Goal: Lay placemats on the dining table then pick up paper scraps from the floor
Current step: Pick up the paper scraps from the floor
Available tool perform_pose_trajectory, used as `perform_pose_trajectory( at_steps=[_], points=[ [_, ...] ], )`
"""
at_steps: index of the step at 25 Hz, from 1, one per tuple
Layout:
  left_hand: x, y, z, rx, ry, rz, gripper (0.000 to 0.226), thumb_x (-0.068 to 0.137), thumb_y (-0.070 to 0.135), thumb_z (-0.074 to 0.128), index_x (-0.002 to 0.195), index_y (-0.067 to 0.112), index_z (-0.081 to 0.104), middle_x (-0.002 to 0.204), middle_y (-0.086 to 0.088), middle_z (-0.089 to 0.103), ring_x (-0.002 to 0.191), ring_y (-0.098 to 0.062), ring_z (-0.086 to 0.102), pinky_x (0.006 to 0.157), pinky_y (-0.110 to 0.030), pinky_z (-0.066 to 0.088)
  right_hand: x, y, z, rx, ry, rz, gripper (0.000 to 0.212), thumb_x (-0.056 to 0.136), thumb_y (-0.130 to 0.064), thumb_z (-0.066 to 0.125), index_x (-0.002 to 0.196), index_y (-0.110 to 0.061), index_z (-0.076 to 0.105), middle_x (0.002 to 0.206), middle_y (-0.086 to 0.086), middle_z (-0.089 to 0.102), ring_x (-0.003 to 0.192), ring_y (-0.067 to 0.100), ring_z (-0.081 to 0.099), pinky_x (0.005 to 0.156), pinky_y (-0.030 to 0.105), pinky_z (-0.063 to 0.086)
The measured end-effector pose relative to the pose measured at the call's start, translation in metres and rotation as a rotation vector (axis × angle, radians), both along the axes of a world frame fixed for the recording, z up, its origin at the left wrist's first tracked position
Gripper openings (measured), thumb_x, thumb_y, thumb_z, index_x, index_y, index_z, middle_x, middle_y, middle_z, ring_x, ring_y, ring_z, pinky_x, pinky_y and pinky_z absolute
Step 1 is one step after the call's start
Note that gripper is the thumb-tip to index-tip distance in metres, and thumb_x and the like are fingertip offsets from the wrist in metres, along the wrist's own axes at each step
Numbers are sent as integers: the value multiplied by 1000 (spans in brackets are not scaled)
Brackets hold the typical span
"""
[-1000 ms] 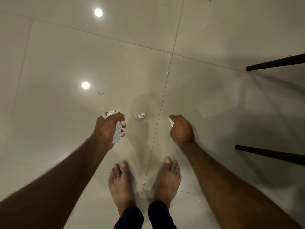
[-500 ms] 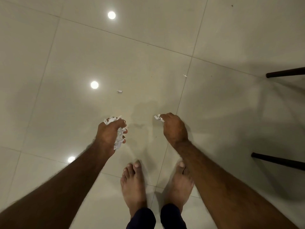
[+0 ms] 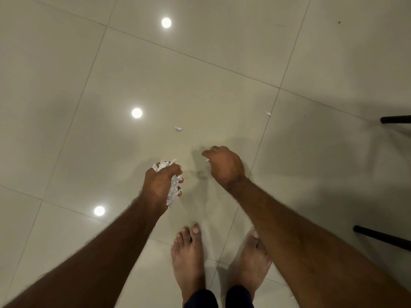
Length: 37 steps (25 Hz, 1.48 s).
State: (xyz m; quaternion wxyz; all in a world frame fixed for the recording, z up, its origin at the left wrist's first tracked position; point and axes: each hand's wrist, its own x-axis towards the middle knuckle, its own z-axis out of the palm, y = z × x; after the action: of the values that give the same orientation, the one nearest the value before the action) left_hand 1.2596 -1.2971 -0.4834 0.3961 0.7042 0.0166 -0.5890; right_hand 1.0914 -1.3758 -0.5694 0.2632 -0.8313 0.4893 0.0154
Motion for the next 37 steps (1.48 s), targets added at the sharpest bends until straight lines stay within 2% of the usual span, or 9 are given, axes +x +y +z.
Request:
perform_pose_trajectory(
  at_steps=[4, 8, 13, 19, 23, 27, 30, 33, 37],
  points=[
    [12, -2, -5, 31, -40, -7, 14, 78, 11, 68, 88, 10, 59, 77, -10, 57, 74, -26, 60, 47, -29, 43, 69, -38, 9, -85, -67, 185, 42, 60, 3, 66, 96, -18, 71, 85, 2, 70, 94, 28, 62, 79, 33, 47],
    [21, -11, -7, 55, -63, -53, 19, 71, 17, 68, 84, 10, 58, 79, -14, 55, 71, -28, 55, 48, -29, 45, 102, -60, -1, -18, 0, 385, 48, 69, 9, 60, 111, -12, 68, 96, 11, 70, 116, 32, 58, 102, 38, 43],
    [36, -13, -13, 62, -83, -49, 16, 79, 11, 69, 88, 10, 55, 82, -14, 51, 70, -29, 55, 46, -27, 42, 92, -63, 0, 5, 73, 482, 40, 75, 10, 53, 109, -9, 64, 105, 12, 61, 106, 32, 54, 77, 38, 50],
    [15, -20, -13, 82, -126, -99, 7, 89, 5, 65, 88, 8, 58, 81, -16, 54, 59, -21, 57, 45, -26, 43, 63, -45, 5, 4, 54, 512, 32, 76, 6, 58, 106, -6, 63, 107, 15, 61, 94, 36, 57, 66, 40, 48],
    [-5, -36, -12, 57, -137, -100, 6, 88, 6, 66, 85, 8, 62, 79, -15, 60, 69, -27, 62, 47, -29, 47, 44, -35, -3, -15, -40, 458, 28, 71, -1, 71, 97, -11, 67, 102, 11, 63, 74, 33, 59, 51, 33, 45],
    [-19, -44, -7, 18, -109, -109, 9, 85, 8, 68, 90, 10, 61, 81, -13, 59, 73, -27, 62, 49, -30, 46, 17, -30, 4, 61, 6, 434, 26, 83, 0, 53, 105, -7, 65, 99, 14, 63, 92, 37, 57, 67, 41, 50],
    [-31, -44, 12, 21, -96, -114, 10, 87, 6, 67, 91, 11, 60, 78, -8, 59, 71, -24, 60, 49, -29, 44, -27, -28, 17, 146, 82, 268, 36, 84, 1, 48, 117, -8, 59, 111, 16, 59, 103, 37, 54, 78, 42, 47],
    [-42, -53, 46, 14, -57, -136, 9, 89, 7, 67, 91, 11, 60, 75, -6, 59, 67, -22, 59, 48, -28, 43, -82, -31, 45, 226, 115, -75, 53, 80, 3, 50, 129, -15, 55, 112, 13, 58, 102, 34, 56, 81, 39, 47],
    [-57, -89, 99, -27, -57, -154, 10, 91, 6, 65, 89, 12, 57, 68, -1, 59, 66, -21, 58, 50, -27, 44, -131, -44, 99, 233, 167, -209, 45, 86, -9, 57, 128, -24, 53, 106, 4, 60, 98, 28, 56, 78, 36, 49]
  ],
)
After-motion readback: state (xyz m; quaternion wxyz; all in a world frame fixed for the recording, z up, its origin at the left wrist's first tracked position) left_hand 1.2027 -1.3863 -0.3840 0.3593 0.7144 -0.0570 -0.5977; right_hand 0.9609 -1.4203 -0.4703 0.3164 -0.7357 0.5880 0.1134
